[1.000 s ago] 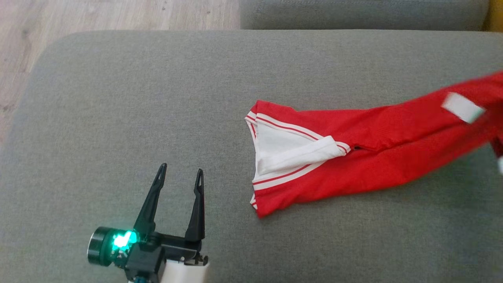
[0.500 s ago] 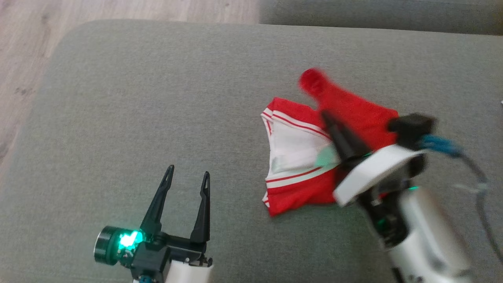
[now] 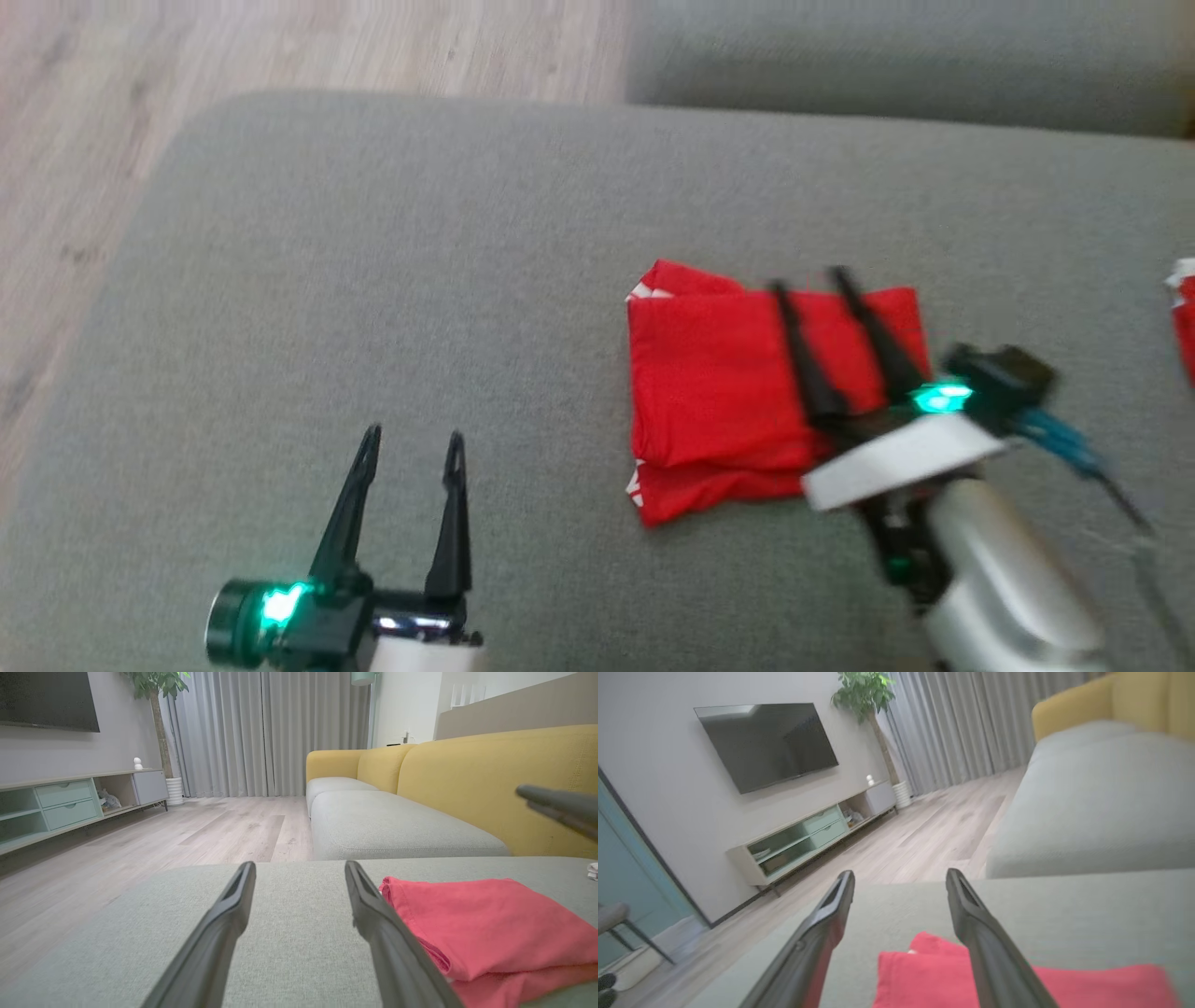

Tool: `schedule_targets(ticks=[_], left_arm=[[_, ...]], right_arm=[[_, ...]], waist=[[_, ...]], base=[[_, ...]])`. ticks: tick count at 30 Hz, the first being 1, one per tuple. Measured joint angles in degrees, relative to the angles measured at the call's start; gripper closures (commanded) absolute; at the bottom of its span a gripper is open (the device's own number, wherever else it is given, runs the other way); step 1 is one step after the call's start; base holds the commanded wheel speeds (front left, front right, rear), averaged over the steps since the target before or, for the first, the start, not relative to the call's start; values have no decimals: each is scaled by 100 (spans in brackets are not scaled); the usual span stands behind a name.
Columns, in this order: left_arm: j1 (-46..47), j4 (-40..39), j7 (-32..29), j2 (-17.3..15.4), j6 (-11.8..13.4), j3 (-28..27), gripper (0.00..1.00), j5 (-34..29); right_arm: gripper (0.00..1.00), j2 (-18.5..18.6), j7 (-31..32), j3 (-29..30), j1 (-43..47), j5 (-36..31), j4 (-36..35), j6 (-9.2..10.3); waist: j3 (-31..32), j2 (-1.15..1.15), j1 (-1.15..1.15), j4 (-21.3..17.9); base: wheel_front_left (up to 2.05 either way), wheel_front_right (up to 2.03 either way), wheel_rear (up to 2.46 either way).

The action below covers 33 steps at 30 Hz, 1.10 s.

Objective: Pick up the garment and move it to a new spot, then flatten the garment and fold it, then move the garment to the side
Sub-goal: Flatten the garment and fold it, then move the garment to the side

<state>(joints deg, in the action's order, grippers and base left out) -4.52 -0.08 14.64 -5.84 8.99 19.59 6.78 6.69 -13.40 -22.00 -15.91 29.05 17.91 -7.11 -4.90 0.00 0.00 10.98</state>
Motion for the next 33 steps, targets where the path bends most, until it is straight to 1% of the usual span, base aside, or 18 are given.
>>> schedule_targets(ticks=[2, 3, 5, 6, 8, 11, 15, 18, 22, 27, 33], left_arm=[[-134, 5, 0, 16, -2, -118, 0, 42], [-207, 5, 0, 24, -18, -186, 0, 85], [-362, 4, 0, 44, -45, -312, 0, 133], [-362, 4, 0, 44, -45, -312, 0, 133], [-522, 9, 0, 70, -78, -393, 0, 141], [-736, 67, -1, 100, -145, -535, 0, 141], [-1046, 189, -1, 114, -154, -744, 0, 133], [-1287, 229, -1, 121, -154, -882, 0, 77], [-1359, 367, -2, 141, -380, -912, 0, 80], [-1359, 372, -1, 169, -454, -1082, 0, 78], [-1362, 281, -1, 197, -655, -1179, 0, 79]], right_arm=[[0, 226, -86, 330, 210, -151, -110, 0], [0, 308, -91, 601, 399, -210, -255, 0], [0, 350, -99, 1139, 827, -339, -615, 0], [0, 350, -99, 1139, 827, -339, -615, 0], [0, 376, -100, 1557, 1305, -579, -821, 0], [0, 404, -100, 1835, 2061, -1020, -977, 0], [0, 261, -99, 1926, 2878, -1322, -1093, 0], [0, 107, -99, 1964, 3183, -1413, -1155, 0], [0, 62, -99, 2001, 3195, -1481, -1201, 0], [0, 37, -99, 2059, 3195, -1506, -1200, 0], [0, 34, -99, 2068, 3195, -1603, -1180, 0]], waist=[[157, 0, 0, -64], [244, 0, 0, -101], [401, 0, -1, -184], [401, 0, -1, -184], [541, 0, -1, -282], [753, 0, -1, -406], [1007, 0, -1, -543], [1134, 0, -1, -648], [1212, 0, -1, -731], [1236, 0, -1, -712], [1247, 0, 0, -692]], base=[[0, 0, 0], [0, 0, 0], [0, 0, 0], [0, 0, 0], [0, 0, 0], [0, 0, 0], [0, 0, 0], [0, 0, 0], [0, 0, 0], [0, 0, 0], [0, 0, 0]])
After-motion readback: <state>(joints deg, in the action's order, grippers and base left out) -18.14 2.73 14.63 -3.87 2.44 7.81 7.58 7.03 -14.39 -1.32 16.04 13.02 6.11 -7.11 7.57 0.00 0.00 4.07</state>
